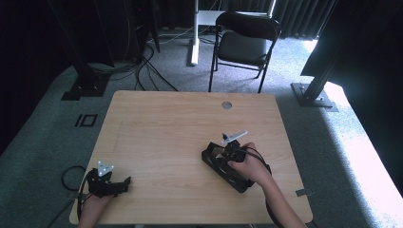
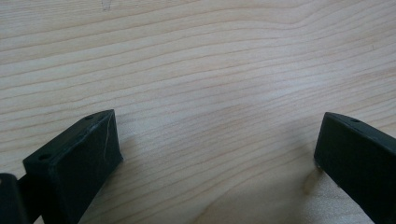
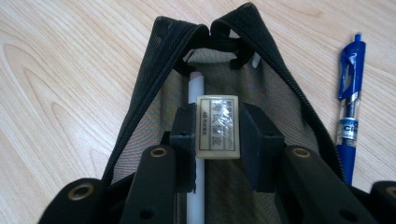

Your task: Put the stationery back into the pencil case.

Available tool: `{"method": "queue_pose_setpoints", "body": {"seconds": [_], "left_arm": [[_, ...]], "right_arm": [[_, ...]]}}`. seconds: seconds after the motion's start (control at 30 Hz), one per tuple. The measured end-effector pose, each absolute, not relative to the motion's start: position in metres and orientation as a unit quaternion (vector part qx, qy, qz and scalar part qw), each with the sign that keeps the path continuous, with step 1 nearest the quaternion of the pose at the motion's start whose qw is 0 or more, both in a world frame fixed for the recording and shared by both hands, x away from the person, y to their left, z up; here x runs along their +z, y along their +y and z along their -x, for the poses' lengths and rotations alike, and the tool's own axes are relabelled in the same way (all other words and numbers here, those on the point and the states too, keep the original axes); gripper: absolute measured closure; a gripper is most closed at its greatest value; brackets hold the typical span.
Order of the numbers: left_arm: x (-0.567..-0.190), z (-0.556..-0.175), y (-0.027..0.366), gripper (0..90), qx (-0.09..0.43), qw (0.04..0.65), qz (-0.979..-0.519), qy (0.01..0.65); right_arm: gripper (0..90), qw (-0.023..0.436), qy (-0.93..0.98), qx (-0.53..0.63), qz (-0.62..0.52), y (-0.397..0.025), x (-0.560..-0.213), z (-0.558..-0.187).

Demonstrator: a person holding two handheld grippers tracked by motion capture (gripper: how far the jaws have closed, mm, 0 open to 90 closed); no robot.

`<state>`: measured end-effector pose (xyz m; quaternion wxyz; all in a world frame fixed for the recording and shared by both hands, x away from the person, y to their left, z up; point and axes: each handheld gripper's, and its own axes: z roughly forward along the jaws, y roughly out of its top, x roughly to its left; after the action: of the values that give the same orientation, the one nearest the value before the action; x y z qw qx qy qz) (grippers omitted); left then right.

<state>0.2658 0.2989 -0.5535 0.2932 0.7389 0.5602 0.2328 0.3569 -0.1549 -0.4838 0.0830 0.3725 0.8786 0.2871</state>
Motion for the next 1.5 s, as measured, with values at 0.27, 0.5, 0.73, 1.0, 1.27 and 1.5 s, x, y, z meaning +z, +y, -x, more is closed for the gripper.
{"method": "queue_pose_setpoints", "body": {"seconds": [0.27, 0.5, 0.73, 1.0, 1.27, 1.5], "left_arm": [[-0.553, -0.266, 0.299, 0.5, 0.233, 0.293, -0.739, 0.56], [-0.553, -0.266, 0.299, 0.5, 0.233, 0.293, -0.739, 0.56], [-0.553, -0.266, 0.299, 0.6, 0.233, 0.293, -0.739, 0.56], [-0.553, -0.266, 0.299, 0.6, 0.233, 0.293, -0.739, 0.56], [-0.553, -0.266, 0.299, 0.6, 0.233, 0.293, -0.739, 0.56], [-0.554, -0.266, 0.299, 0.5, 0.233, 0.293, -0.739, 0.56]], "right_arm": [[68.1, 0.078, 0.883, 0.273, -0.374, -0.151, -0.49, -0.361], [68.1, 0.078, 0.884, 0.268, -0.375, -0.147, -0.493, -0.365], [67.7, 0.07, 0.885, 0.261, -0.38, -0.145, -0.497, -0.368], [65.0, 0.072, 0.885, 0.262, -0.378, -0.145, -0.495, -0.367], [63.1, 0.079, 0.873, 0.296, -0.379, -0.154, -0.479, -0.362], [62.8, 0.084, 0.862, 0.335, -0.372, -0.164, -0.456, -0.355]]}}
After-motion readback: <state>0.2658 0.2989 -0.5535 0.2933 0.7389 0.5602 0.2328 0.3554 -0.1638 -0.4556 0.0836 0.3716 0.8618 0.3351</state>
